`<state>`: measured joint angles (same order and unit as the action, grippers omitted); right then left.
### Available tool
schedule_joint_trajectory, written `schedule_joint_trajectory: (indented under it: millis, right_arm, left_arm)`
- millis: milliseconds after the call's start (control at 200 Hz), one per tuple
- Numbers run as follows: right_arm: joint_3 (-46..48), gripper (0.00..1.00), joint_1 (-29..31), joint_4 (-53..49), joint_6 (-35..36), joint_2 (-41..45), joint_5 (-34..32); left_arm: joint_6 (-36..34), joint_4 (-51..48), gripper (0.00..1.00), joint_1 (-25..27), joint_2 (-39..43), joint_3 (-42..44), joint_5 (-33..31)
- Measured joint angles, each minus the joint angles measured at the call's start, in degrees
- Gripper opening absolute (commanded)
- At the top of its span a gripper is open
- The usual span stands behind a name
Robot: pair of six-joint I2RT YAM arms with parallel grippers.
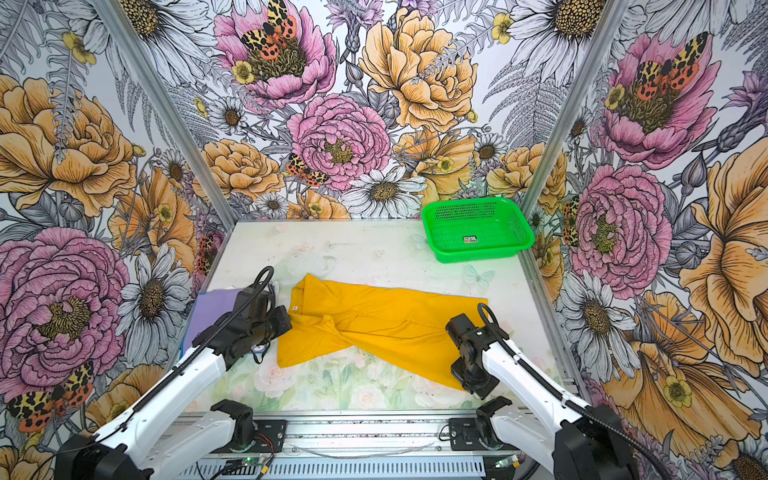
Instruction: Fold and stack the t-shirts
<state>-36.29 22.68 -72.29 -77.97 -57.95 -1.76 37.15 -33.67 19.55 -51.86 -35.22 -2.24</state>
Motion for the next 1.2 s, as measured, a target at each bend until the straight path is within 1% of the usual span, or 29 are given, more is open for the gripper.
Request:
schedule_joint_trajectory:
  millis: [115, 195, 370, 430, 505, 580, 660, 805, 936, 1046, 1201]
  right_arm:
    - [-6.3, 0.00, -1.7, -4.0, 2.8, 0.1, -1.6]
    - [-9.1, 0.00, -2.8, -6.0, 5.9, -1.6, -2.3]
    - [-12.8, 0.00, -7.1, -9.2, 13.5, -6.9, -5.2]
    - [-13.5, 0.00, -9.5, -9.7, 15.9, -7.1, -6.5]
    - [-13.9, 0.00, -12.6, -10.0, 19.1, -7.2, -8.4]
    - [-13.9, 0.00, -15.5, -9.7, 22.0, -7.9, -9.2]
    - [-13.6, 0.00, -17.7, -7.6, 24.8, -9.6, -9.0]
    - [-12.2, 0.00, -19.2, -2.6, 29.1, -13.4, -7.8]
    - [-12.2, 0.00, -21.6, 2.5, 32.4, -18.1, -5.9]
    - [-13.2, 0.00, -23.0, 5.9, 34.1, -22.6, -4.5]
    - [-18.4, 0.00, -23.5, 9.7, 36.2, -29.4, -2.6]
  left_arm:
    - [1.7, -2.6, 0.00, 6.9, 5.8, -0.2, -1.9]
    - [3.8, -4.8, 0.00, 12.2, 9.1, -0.2, -4.0]
    - [9.5, -11.1, 0.00, 26.0, 12.6, -1.3, -12.9]
    - [10.9, -12.9, 0.00, 29.1, 12.7, -2.6, -15.8]
    - [12.0, -13.6, 0.00, 30.5, 12.5, -3.7, -19.0]
    - [12.0, -14.0, 0.00, 30.3, 11.5, -4.4, -21.0]
    - [10.2, -13.1, 0.00, 26.9, 9.0, -5.4, -20.4]
    - [5.4, -7.4, 0.00, 17.7, 3.3, -5.5, -14.5]
    - [0.0, -2.4, 0.00, 12.0, -2.8, -7.1, -8.9]
    - [-3.7, 0.6, 0.00, 9.4, -9.0, -10.6, -6.1]
    - [-6.5, 4.2, 0.00, 7.9, -14.8, -12.8, -3.7]
